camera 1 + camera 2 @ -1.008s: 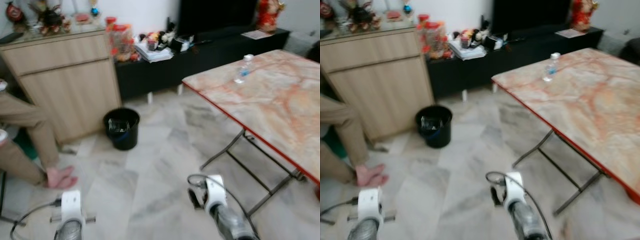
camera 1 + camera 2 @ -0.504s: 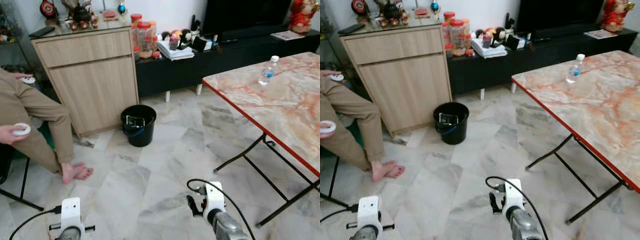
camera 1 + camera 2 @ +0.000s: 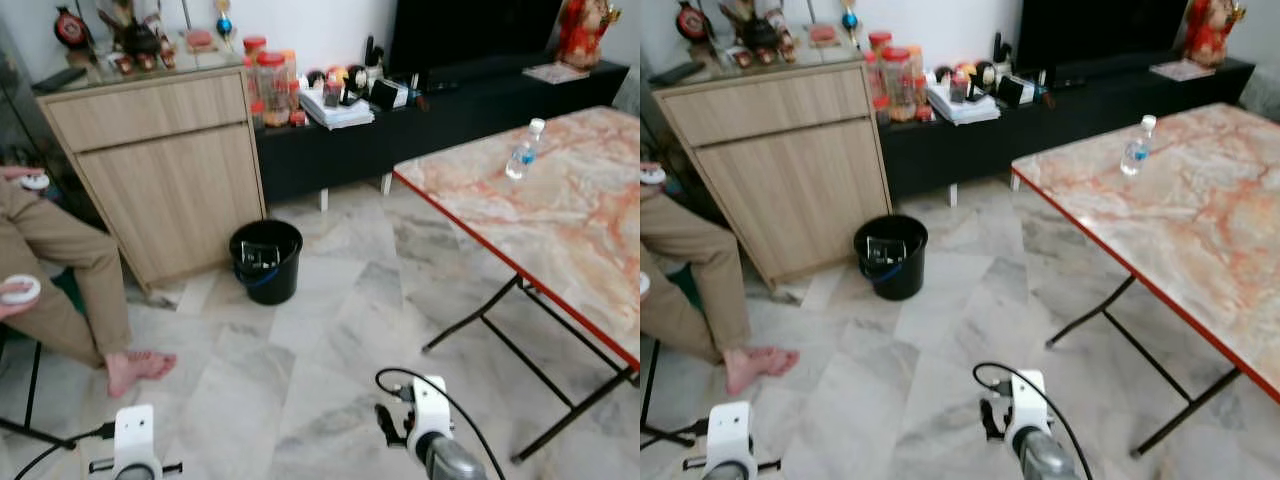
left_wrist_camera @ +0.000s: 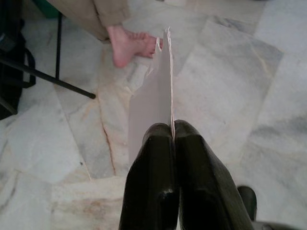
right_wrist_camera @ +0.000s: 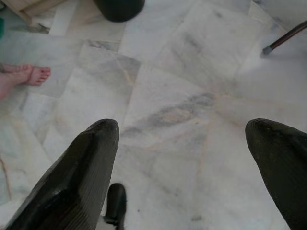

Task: Picking trash to rubbish bin

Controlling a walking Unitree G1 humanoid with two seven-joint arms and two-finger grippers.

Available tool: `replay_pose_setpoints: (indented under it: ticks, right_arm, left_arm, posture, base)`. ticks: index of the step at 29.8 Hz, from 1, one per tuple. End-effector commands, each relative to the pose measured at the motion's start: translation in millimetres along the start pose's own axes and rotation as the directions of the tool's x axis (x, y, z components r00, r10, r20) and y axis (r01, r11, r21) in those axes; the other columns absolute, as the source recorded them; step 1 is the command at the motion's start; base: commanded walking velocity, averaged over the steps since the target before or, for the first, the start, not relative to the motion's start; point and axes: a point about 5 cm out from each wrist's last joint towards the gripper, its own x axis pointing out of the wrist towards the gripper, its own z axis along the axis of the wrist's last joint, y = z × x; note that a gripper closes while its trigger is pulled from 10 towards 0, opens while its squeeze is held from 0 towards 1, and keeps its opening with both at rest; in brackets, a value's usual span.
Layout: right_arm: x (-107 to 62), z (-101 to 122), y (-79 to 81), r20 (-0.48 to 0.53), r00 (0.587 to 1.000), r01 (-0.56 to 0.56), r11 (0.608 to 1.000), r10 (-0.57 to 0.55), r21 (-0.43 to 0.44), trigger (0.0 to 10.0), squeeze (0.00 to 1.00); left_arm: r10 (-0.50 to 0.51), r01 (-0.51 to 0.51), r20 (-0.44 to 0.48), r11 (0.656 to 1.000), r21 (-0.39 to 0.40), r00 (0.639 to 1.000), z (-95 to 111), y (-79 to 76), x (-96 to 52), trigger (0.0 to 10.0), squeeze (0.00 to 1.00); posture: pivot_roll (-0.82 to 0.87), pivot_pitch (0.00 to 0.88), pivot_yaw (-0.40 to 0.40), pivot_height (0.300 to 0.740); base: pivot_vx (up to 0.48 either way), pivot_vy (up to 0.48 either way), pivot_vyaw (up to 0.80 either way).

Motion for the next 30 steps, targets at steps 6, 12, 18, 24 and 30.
replay_pose_setpoints:
  ticks: [6, 12, 18, 24, 30]
  right_arm:
    - [1.8, 5.3, 3.7, 0.019, 1.0, -0.001, 1.0, 0.001, 0.02, 10.0, 0.0]
    - [2.1, 7.8, 3.4, 0.028, 1.0, -0.004, 1.0, 0.004, 0.005, 10.0, 0.0]
    - [2.0, 8.0, 4.1, 0.033, 0.999, -0.011, 1.0, 0.011, -0.014, 10.0, 0.0]
    - [2.4, 8.5, 4.9, 0.035, 0.999, -0.009, 1.0, 0.009, 0.001, 10.0, 0.0]
    - [2.9, 9.3, 6.0, 0.03, 0.999, -0.01, 1.0, 0.011, -0.015, 10.0, 0.0]
  left_arm:
    - [-0.013, 0.013, 0.006, 0.999, 0.031, 1.0, 4.0, -0.5, 1.7, 10.0, 0.0]
    - [-0.017, 0.016, 0.006, 0.999, 0.035, 1.0, 5.2, -1.6, 2.2, 10.0, 0.0]
    - [-0.016, 0.016, 0.001, 0.999, 0.038, 1.0, 2.0, -1.2, 0.9, 10.0, 0.0]
    - [-0.014, 0.015, -0.008, 0.999, 0.044, 1.0, -1.3, -0.9, -0.1, 10.0, 0.0]
    - [-0.022, 0.022, -0.008, 0.998, 0.05, 1.0, -1.0, -2.2, -0.1, 10.0, 0.0]
  posture:
    - [0.07, 0.0, 0.076, 0.74]
    - [0.07, 0.0, 0.08, 0.74]
    - [0.07, 0.0, 0.078, 0.74]
    - [0.07, 0.0, 0.081, 0.74]
    - [0.08, 0.0, 0.079, 0.74]
  base:
    - [0.402, 0.0, 0.0]
    - [0.384, 0.0, 0.0]
    - [0.451, 0.0, 0.63]
    - [0.45, 0.0, 0.48]
    - [0.429, 0.0, 0.0]
